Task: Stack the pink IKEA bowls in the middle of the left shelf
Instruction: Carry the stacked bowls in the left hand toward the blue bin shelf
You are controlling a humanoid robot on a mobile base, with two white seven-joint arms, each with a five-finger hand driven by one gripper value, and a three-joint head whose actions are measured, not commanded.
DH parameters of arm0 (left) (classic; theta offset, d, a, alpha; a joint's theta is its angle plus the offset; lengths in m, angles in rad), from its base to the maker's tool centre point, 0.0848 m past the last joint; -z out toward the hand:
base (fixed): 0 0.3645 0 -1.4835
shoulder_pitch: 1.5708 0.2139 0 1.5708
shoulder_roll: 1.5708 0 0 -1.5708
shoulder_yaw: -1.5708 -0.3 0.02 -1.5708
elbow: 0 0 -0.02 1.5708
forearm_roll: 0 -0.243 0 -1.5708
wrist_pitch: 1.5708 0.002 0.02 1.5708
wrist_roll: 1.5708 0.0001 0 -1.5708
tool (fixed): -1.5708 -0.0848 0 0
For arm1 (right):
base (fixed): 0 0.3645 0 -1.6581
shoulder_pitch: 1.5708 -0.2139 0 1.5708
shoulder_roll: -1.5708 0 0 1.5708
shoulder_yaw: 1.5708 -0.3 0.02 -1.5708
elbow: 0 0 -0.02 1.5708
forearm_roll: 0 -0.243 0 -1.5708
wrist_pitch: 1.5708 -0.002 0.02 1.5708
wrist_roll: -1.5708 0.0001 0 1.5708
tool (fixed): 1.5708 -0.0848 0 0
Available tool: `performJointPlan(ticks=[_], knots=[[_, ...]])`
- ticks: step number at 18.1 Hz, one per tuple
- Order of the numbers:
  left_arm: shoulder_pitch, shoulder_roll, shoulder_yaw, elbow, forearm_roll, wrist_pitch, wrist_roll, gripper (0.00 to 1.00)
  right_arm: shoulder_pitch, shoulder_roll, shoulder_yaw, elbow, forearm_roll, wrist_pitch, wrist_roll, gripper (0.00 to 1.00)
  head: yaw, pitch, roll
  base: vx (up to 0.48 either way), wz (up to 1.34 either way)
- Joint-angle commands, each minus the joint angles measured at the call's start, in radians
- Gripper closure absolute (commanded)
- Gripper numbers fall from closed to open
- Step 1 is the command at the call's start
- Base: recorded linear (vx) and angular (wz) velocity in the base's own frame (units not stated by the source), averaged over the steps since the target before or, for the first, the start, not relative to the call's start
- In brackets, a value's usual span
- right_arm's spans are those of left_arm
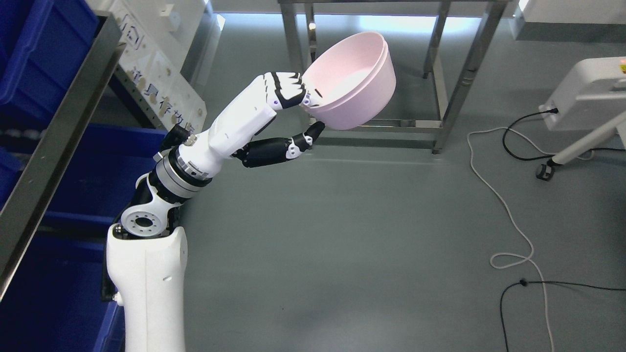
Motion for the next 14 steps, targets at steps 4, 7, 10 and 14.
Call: performJointPlan(ticks=[4,7,10,14], knots=[[-0.116,0.017,-0.049,-0.027,-0.097,0.082,0.05,0.97,0.0,-0.017,0.0,0.0,0.0,0.001,0.006,0.0,0.0,0.0,0.0,-0.099,0.55],[-0.155,0.017,-0.063,-0.03,-0.097,0.108,0.049,0.96,0.0,-0.017,0.0,0.0,0.0,0.001,0.004,0.0,0.0,0.0,0.0,-0.147,0.72],[-0.201,0.017,-0.087,-0.028,-0.098,0.141,0.05,0.96,0.0,-0.017,0.0,0.0,0.0,0.001,0.006,0.0,0.0,0.0,0.0,-0.153,1.01],[-0.192,0.017,-0.11,-0.033,-0.098,0.141,0.05,0.96,0.0,-0.017,0.0,0.0,0.0,0.001,0.006,0.0,0.0,0.0,0.0,-0.151,1.32]])
